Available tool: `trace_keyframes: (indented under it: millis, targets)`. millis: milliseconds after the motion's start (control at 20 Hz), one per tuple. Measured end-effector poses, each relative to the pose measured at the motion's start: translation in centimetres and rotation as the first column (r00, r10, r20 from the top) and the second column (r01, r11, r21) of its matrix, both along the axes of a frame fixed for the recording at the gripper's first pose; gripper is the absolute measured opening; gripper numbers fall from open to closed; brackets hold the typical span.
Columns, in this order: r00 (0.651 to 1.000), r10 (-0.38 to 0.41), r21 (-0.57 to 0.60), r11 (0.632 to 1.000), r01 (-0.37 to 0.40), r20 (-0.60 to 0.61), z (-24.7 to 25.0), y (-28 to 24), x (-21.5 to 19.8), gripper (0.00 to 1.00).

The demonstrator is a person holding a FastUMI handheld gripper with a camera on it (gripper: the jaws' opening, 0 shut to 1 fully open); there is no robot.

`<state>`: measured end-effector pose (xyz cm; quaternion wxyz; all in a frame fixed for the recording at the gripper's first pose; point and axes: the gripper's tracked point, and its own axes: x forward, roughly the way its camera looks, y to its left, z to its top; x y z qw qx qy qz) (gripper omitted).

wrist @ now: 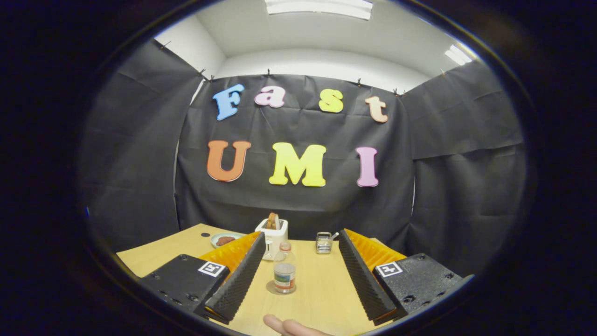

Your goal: Take the bottle from table, then pour the juice into the cup, finally place the bottle on the coaster

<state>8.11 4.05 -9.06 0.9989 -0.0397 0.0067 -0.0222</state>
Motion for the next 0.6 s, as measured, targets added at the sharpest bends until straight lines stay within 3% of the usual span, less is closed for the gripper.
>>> trace_keyframes:
  millis: [600]
  targets:
    - [1.000, -0.005, 0.057, 0.998, 0.003, 0.022, 7.8, 0.5, -8.2, 1.00]
